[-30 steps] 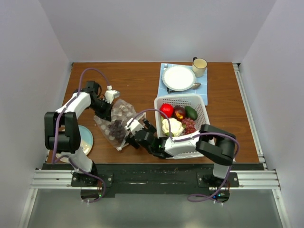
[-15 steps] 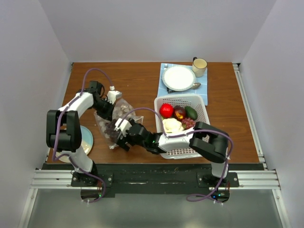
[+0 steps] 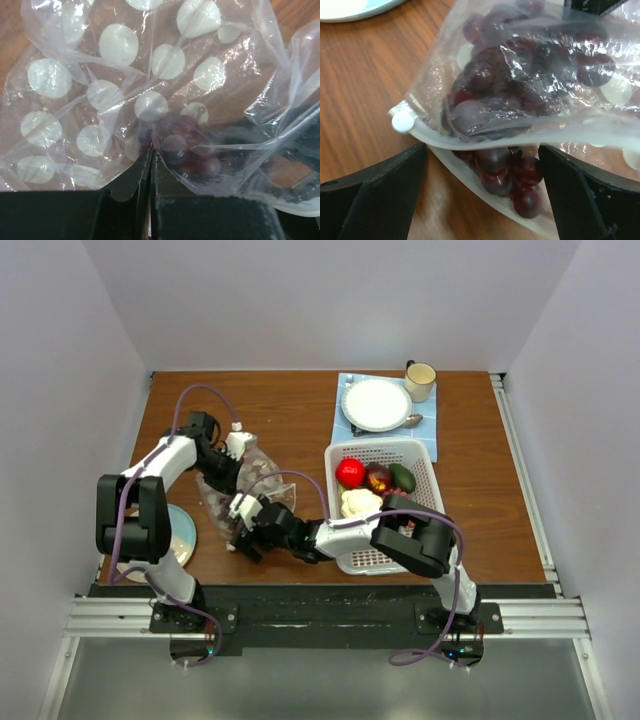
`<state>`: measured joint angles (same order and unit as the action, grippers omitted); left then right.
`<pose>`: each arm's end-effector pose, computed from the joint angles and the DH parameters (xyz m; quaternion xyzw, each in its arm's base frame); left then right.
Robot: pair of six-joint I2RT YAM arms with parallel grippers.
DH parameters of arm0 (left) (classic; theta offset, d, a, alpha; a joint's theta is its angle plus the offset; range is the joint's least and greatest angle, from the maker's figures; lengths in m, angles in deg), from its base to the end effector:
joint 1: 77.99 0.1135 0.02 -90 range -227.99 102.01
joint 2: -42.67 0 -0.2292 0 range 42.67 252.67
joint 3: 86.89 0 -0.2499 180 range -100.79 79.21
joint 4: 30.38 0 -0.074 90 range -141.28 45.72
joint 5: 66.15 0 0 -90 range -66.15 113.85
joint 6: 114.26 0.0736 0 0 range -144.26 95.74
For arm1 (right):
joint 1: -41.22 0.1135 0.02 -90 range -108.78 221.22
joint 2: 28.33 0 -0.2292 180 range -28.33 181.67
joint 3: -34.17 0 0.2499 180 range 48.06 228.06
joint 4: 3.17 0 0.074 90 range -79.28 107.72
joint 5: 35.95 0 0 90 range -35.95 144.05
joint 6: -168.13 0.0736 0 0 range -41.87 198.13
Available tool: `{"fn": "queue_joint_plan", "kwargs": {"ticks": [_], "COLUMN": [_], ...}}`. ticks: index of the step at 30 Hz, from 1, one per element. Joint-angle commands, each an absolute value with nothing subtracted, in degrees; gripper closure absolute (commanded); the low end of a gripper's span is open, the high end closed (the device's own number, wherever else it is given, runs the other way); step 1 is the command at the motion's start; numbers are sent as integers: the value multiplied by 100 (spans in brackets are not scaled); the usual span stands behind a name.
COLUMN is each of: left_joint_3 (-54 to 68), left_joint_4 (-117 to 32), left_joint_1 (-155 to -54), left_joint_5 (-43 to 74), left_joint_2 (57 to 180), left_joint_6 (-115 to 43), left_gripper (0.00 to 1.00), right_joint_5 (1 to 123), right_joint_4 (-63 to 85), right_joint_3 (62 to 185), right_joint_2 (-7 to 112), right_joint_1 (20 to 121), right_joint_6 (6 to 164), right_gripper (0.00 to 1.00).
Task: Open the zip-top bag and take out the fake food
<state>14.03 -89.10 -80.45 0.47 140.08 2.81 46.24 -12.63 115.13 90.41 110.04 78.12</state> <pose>0.3170 -0.0429 0.1242 0.2701 0.9351 -0.1732 0.1508 0.1745 0.4226 0.0917 -0.4553 0.7264 0.2407 0.4550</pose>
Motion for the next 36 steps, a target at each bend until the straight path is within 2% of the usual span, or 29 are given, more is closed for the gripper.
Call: {"fn": "queue_joint_plan", "kwargs": {"ticks": [1, 2, 4, 5, 7, 8, 9, 25, 32, 36], "left_joint_3": [1532, 1540, 1549, 1558, 1567, 1576, 1576, 2217, 2586, 2709], "left_joint_4": [-9024, -9016, -8998, -8989, -8911, -8867, -8771, -7856, -7671, -7732], "left_joint_1": [-8097, -8089, -8089, -8089, -8080, -8071, -8036, -8036, -8045, -8045], "left_joint_5": [-59, -50, 12, 29, 143, 196, 292, 723, 925, 882], "left_joint_2": [13742, 13724, 13707, 13707, 13715, 13724, 13759, 14155, 14041, 13840], "left_joint_6": [369, 386, 395, 412, 413, 404, 395, 131, 254, 272], "left_gripper": [94, 94, 94, 94, 94, 94, 94, 95, 96, 96], "right_joint_5": [4737, 4729, 4746, 4746, 4720, 4659, 4624, 3956, 2261, 1373], "right_joint_4": [-1213, -1134, -1072, -1072, -1037, -950, -879, 983, 1266, 1415], "right_joint_3": [11715, 11697, 11609, 11470, 11259, 11205, 11152, 10133, 10009, 10290], "right_joint_2": [9024, 8972, 8840, 8622, 8357, 8217, 7928, 5535, 4490, 4357], "right_joint_1": [10942, 10934, 10899, 10898, 10898, 10898, 10898, 10907, 10898, 10854], "right_joint_6": [8094, 8120, 8199, 8217, 8226, 8217, 8208, 8630, 8569, 8542], "right_gripper": [14, 30, 46, 60, 75, 89, 92, 84, 78, 83]}}
